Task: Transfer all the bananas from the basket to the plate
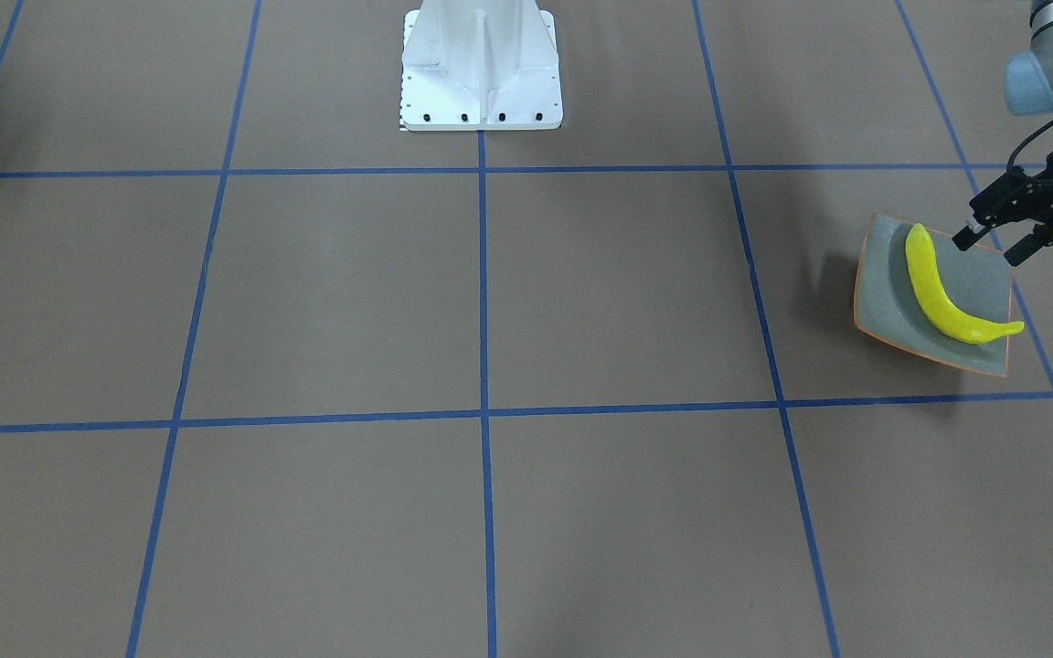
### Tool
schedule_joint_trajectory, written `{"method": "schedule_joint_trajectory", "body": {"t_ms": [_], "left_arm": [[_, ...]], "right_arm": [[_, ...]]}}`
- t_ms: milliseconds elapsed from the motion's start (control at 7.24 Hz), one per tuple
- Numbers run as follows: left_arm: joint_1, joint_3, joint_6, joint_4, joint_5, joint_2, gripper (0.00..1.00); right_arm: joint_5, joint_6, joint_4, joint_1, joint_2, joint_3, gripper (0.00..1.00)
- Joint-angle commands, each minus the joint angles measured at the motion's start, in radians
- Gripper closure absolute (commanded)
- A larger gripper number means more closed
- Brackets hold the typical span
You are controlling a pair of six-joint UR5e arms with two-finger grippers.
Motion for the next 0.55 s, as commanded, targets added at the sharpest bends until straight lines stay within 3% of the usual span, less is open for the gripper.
{"method": "schedule_joint_trajectory", "body": {"t_ms": [0,414], "left_arm": [[0.0,0.0,0.0,0.0,-0.002,0.0,0.0],[0.0,0.0,-0.002,0.0,-0.002,0.0,0.0]], "right_arm": [[-0.001,-0.001,-0.113,0.017,0.002,0.082,1.0],[0.006,0.016,-0.311,0.019,0.11,0.148,1.0]]}}
